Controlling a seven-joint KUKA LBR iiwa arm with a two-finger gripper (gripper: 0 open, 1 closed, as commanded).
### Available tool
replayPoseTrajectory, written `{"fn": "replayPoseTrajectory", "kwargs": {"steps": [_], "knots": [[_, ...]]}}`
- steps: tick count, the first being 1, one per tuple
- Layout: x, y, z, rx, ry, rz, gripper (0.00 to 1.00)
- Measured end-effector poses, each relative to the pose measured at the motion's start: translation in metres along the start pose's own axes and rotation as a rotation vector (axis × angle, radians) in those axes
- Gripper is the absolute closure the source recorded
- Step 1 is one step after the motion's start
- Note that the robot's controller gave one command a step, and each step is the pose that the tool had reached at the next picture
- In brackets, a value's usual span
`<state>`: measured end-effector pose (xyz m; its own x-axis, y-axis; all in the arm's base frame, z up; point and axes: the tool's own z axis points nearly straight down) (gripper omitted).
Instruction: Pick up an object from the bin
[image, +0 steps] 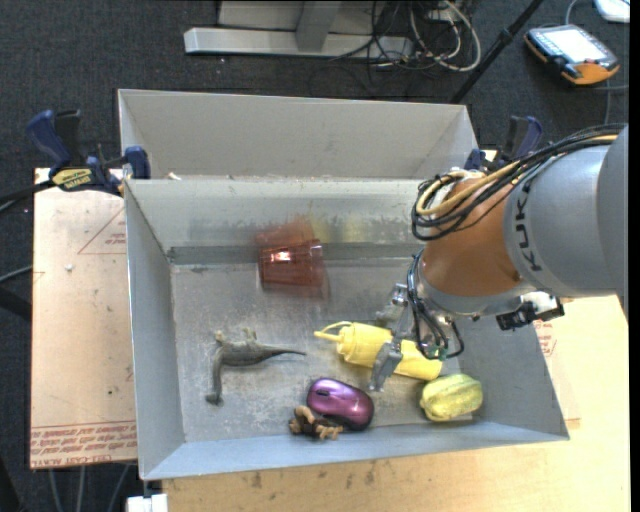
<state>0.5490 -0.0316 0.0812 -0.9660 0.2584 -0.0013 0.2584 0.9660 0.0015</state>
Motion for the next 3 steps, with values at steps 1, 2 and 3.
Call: {"fn": "replayPoseTrajectory", "kwargs": {"steps": [1,2,3], "knots": [[0.0004,0.0003,0.0075,-0.002,-0.01,-0.068,1.0],[0.0004,0.0003,0.0075,-0.002,-0.01,-0.068,1.0],[0.0004,0.0003,0.0057,-0.001,-0.008,-0.068,1.0]]}}
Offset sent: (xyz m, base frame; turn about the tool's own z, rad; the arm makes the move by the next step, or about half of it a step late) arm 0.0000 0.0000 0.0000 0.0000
